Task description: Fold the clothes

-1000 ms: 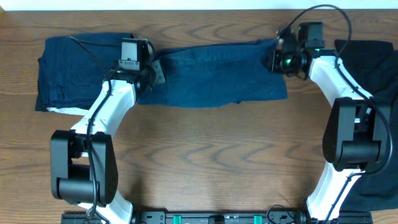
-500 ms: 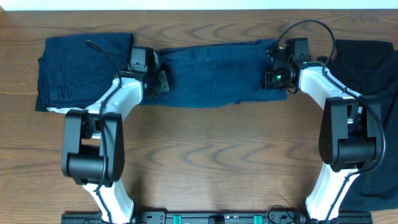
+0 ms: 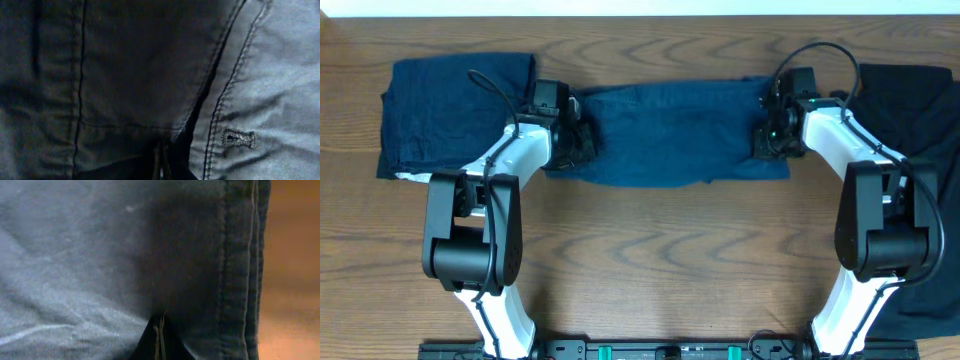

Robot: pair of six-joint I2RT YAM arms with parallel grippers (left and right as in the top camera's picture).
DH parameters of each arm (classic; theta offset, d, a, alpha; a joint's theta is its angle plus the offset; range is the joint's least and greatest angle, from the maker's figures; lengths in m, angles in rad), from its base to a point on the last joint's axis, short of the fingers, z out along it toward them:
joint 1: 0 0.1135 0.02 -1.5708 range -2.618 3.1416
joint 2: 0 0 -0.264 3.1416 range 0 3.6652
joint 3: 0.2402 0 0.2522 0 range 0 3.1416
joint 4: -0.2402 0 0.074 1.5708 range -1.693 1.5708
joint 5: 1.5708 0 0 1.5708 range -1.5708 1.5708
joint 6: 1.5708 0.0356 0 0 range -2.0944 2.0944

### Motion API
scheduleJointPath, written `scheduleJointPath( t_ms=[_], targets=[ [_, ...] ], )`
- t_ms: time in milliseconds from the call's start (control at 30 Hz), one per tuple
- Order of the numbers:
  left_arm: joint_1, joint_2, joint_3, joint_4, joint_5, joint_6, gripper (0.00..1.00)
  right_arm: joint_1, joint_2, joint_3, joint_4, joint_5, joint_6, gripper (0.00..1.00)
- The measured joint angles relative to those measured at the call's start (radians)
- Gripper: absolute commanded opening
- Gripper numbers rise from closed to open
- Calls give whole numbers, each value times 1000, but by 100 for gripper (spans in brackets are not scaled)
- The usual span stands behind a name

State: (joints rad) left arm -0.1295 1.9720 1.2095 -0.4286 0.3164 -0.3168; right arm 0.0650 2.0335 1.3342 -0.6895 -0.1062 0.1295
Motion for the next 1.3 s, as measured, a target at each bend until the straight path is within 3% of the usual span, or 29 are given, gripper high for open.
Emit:
scheduleJointPath(
  t_ms=[200,367,567,767,1033,1300],
  targets=[
    [-14,-8,9,-141,29,0,6,-47,-6,6,-172,40,51,1],
    [-48,-18,8,-191,20,28,6,-94,-6,6,-190,34,70,1],
    [-96,-79,6,-155,0,52,6,-105,13,69,-259,37,66,1],
    [-104,-217,8,-70,-11,57,8,-88,23,253,-341,-21,18,1],
    [-104,-177,10,-43,-81,60,10,6,23,297,-245,-99,-9,1],
    [-103,-105,8,79,-171,60,10,92,24,188,89,-117,-50,1]
  ],
)
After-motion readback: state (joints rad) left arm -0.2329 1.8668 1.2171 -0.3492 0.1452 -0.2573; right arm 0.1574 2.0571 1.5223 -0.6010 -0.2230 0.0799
